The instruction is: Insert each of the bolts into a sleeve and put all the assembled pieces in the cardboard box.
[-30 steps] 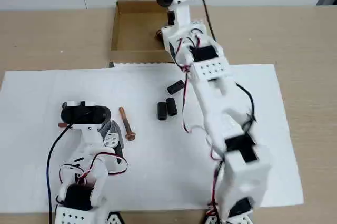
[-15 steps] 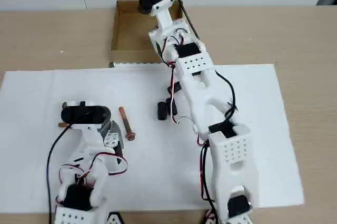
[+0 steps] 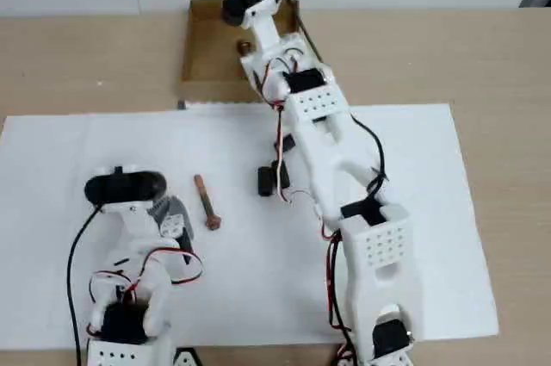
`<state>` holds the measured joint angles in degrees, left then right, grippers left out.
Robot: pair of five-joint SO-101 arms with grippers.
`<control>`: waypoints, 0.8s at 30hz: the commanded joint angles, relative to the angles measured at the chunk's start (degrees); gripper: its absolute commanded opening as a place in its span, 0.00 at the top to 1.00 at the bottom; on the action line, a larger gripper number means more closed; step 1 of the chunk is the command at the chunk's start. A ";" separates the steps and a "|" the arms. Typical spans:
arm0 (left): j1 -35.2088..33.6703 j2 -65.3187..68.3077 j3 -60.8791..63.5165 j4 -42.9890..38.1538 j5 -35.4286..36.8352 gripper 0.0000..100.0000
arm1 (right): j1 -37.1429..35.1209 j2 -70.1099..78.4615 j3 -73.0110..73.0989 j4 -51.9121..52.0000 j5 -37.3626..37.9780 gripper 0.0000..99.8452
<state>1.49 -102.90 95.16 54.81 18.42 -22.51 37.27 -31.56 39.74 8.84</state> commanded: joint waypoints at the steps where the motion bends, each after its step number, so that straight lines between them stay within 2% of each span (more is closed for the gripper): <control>1: -0.44 -0.44 -0.13 0.00 0.44 0.99 | 0.04 -7.16 -3.08 4.53 0.62 0.88; 10: -0.35 -0.44 -0.13 0.00 0.44 0.99 | -0.66 -17.01 -3.08 19.82 0.26 0.88; 17: -0.35 -0.44 -0.13 0.00 0.44 0.99 | -0.75 -22.46 -3.08 38.29 -0.09 0.88; 24: -0.35 -0.44 -0.13 0.00 0.44 0.99 | -1.71 -24.13 -2.99 54.29 -11.08 0.88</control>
<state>1.49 -102.90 95.16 54.81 18.59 -23.21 16.62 -31.56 87.91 1.89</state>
